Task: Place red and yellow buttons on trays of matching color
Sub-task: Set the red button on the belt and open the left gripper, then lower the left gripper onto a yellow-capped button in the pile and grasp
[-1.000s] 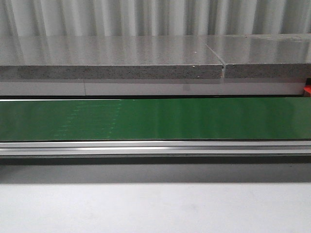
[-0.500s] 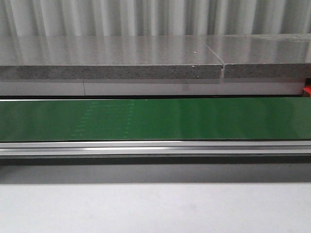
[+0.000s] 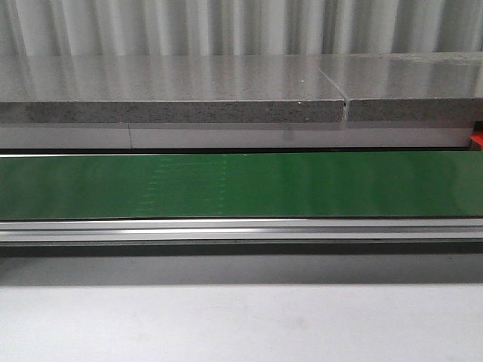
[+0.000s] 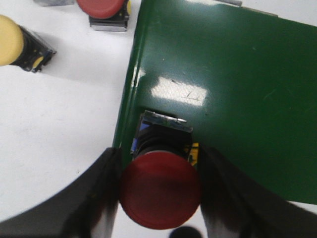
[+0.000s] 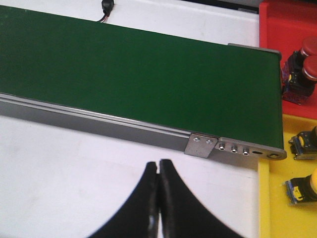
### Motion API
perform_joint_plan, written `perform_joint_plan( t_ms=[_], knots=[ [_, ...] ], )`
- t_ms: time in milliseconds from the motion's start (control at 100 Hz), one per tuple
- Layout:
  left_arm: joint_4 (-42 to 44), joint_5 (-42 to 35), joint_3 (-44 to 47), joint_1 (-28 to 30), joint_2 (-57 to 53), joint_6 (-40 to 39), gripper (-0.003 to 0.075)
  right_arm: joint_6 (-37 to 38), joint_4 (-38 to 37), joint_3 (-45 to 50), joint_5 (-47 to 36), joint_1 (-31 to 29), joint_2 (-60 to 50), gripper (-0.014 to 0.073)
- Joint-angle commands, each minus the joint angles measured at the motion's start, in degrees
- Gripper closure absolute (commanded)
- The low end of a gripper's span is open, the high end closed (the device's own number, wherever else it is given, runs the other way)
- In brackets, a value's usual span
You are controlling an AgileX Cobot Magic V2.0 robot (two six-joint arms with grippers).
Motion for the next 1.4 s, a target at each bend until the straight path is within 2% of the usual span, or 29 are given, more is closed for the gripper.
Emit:
perform_joint_plan(
  t_ms=[0, 160, 230, 300, 400, 450, 870, 1390],
  knots=[
    [-0.38, -0.41, -3.35, -0.69, 0.31, 0.38, 0.0502, -0.2, 0.12, -1.21, -3.07, -0.16, 0.05, 0.0663],
    [-0.38, 1.14, -5.51, -0.69, 2.97, 0.38, 0.0499, -0.2, 0.12, -1.21, -3.07, -0.16, 0.05, 0.0663],
    [-0.38, 1.14, -5.79, -0.69, 3.48, 0.5, 0.0471, -0.2, 0.12, -1.21, -3.07, -0.16, 0.05, 0.0663],
    [-0.97, 1.02, -6.05, -0.69, 3.76, 0.59, 0.0379, -0.2, 0.12, -1.21, -3.07, -0.16, 0.05, 0.0663],
    [-1.95, 0.42, -6.29, -0.69, 3.76, 1.01, 0.0195, -0.2, 0.12, -1.21, -3.07, -0.16, 0.05, 0.0663],
    [-2.04, -0.07, -6.41, -0.69, 3.76, 1.01, 0.0157, -0.2, 0.12, -1.21, -3.07, -0.16, 0.05, 0.0663],
    [-6.97, -1.34, -12.89, 0.04, 3.76, 0.26, 0.0157, -0.2, 0.12, -1.21, -3.07, -0.16, 0.05, 0.0663],
    [-7.02, 4.36, -13.17, 14.12, 6.76, -1.45, 0.0156, -0.2, 0.12, -1.21, -3.07, -0.16, 0.05, 0.0663]
  ],
)
